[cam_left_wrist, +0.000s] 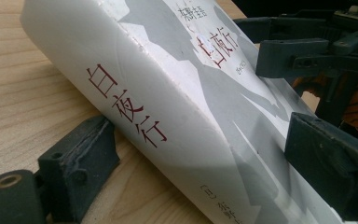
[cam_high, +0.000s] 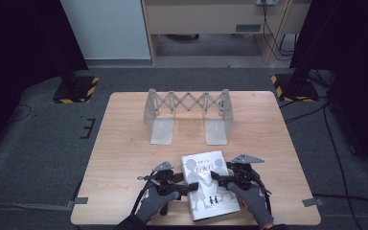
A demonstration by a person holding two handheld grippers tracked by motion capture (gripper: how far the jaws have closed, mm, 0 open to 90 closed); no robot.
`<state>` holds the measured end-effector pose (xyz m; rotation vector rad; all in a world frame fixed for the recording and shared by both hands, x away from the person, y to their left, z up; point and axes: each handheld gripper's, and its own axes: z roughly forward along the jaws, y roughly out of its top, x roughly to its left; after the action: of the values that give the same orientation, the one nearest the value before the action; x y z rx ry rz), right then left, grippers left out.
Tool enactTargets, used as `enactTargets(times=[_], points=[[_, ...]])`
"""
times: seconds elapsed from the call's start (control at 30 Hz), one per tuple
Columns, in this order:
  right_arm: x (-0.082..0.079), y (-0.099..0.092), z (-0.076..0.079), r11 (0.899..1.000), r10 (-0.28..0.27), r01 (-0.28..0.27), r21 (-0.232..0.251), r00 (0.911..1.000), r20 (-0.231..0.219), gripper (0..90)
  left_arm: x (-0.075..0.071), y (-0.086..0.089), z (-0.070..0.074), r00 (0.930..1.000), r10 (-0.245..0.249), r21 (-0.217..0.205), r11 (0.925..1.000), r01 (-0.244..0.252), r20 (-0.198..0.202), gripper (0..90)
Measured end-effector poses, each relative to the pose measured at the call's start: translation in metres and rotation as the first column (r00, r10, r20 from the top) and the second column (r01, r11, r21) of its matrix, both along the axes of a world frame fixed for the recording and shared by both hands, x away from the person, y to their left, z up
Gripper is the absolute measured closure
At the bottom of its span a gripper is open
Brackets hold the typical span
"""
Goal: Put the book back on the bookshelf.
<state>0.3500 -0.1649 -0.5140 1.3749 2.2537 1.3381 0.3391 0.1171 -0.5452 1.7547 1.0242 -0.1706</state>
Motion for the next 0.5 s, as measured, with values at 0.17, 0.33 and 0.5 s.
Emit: enactTargets(times=[0.17, 0.33, 0.5], points=[[0.0031, -0.0052, -0.0032, 1.0, -0.003, 0.004, 0.03, 0.999, -0.044, 14.2, 0.0002, -0.0002, 0.0001, 1.0, 0.0, 0.001, 1.0, 0.0, -0.001, 8.2], [0.0039, -0.0044, -0.0051, 0.999, 0.005, -0.002, 0.048, 0.9986, -0.053, 14.3, -0.0001, -0.0025, 0.0005, 1.0, 0.004, 0.009, 0.9999, -0.004, 0.005, 7.3], [0.005, -0.0023, -0.0079, 0.997, 0.022, -0.017, 0.076, 0.9978, -0.063, 14.5, 0.0001, -0.0047, 0.001, 0.9999, 0.002, 0.02, 0.9998, -0.002, 0.011, 5.5]])
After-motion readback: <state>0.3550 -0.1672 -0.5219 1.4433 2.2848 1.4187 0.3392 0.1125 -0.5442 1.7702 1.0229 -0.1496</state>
